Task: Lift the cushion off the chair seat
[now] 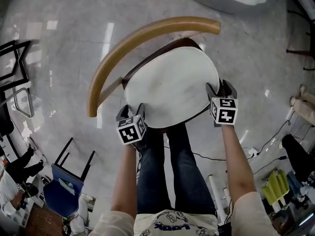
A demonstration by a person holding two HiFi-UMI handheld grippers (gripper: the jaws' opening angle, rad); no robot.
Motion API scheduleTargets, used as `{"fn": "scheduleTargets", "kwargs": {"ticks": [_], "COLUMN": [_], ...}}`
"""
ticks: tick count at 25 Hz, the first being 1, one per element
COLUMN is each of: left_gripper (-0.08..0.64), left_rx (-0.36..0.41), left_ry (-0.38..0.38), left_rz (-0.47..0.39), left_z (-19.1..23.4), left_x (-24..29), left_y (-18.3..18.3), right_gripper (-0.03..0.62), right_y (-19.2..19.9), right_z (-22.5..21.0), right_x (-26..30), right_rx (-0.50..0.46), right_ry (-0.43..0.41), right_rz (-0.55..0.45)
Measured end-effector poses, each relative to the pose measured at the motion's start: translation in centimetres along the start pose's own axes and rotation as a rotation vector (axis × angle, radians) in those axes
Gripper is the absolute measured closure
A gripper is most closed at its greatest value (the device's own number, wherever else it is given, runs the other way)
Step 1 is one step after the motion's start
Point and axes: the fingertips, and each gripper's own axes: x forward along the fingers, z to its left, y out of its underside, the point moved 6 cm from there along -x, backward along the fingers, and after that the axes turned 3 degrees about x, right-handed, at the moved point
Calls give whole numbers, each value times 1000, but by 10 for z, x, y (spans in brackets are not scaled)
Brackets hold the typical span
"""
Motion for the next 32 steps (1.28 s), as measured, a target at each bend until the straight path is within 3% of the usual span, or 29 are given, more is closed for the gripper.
{"fn": "scheduleTargets", "kwargs": {"ticks": [4, 7, 11, 16, 22, 32], "left_gripper": [285, 284, 284, 348, 489, 508], "left_rx": [-21, -29, -36, 2, 69, 94], "left_ry": [6, 9, 9, -2, -104, -67], "left_rz": [11, 17, 47, 59, 47, -3], "left_z": [2, 1, 0, -7, -14, -27], "left_x": [4, 6, 7, 7, -4, -47], "left_y": [0, 1, 0, -3, 1, -10], "right_gripper": [278, 339, 375, 439, 537, 560], "right_y": [1, 1, 0, 0, -3, -17], "right_z": [0, 2, 6, 15, 22, 27], "right_x": [4, 6, 3, 1, -6, -56], "right_rx": [33, 48, 26, -13, -92, -30], "right_ry": [-54, -84, -65, -20, 15, 52], "right_rz": [20, 30, 29, 37, 52, -13]}}
